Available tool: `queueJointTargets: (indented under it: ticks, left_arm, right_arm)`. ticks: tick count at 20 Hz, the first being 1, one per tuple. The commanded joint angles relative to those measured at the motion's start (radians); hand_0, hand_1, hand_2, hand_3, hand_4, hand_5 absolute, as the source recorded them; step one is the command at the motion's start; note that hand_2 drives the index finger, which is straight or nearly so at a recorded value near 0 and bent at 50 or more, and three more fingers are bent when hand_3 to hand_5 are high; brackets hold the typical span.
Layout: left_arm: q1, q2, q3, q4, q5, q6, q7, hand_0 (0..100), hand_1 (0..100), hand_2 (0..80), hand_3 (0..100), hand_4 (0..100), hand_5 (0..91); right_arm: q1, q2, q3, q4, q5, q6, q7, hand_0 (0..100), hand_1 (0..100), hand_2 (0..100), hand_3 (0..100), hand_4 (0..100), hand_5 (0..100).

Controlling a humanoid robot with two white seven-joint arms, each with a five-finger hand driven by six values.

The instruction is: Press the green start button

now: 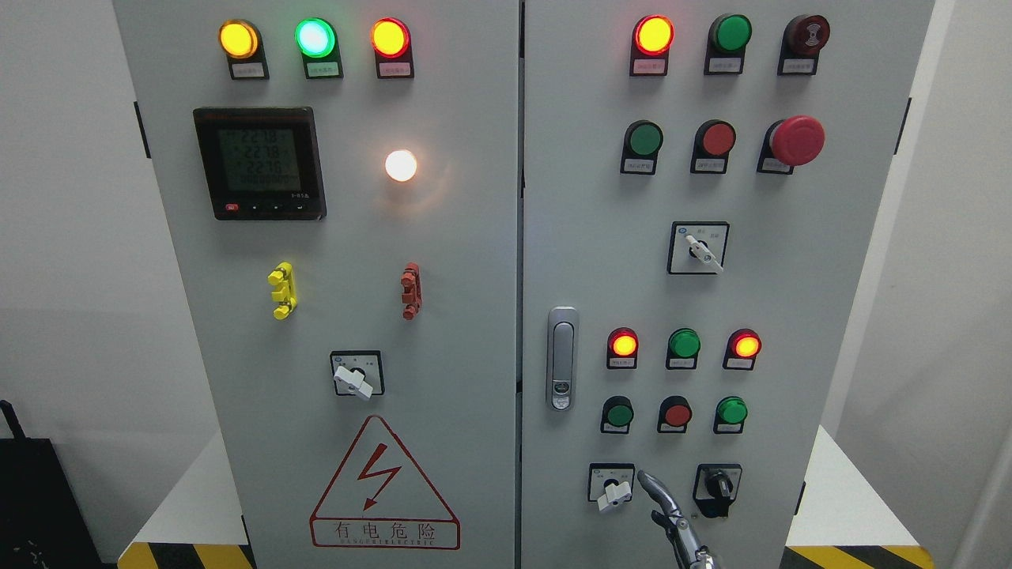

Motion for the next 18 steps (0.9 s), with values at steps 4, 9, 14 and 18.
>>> queueJointTargets:
  ticks: [4,9,14,18]
  left_arm:
    - [0.000,0.000,0.000,0.001,0.000,-0.001,0.000,12,56,0.0,0,0,0.0]
    - [0.000,0.000,0.000,-0.001,0.000,-0.001,0.000,12,56,0.0,0,0,0.0]
    - [0.000,0.000,0.000,0.001,0.000,-0.001,0.000,12,56,0.0,0,0,0.0]
    - [0.000,0.000,0.000,-0.001,0.000,-0.001,0.000,12,56,0.0,0,0,0.0]
  right_arm:
    - [0.006,-0.006,0.021,-0.008,-0.117,0.035,0.001,0,0,0,0,0,0]
    - [0.014,-0.006,0.022,-0.014,-0.146,0.040,0.001,0,0,0,0,0,0]
    - [0.038,-0.006,0.022,-0.032,-0.146,0.040,0.002,0,0,0,0,0,0]
    - [0.048,-0.006,0.022,-0.035,-0.146,0.040,0.002,0,0,0,0,0,0]
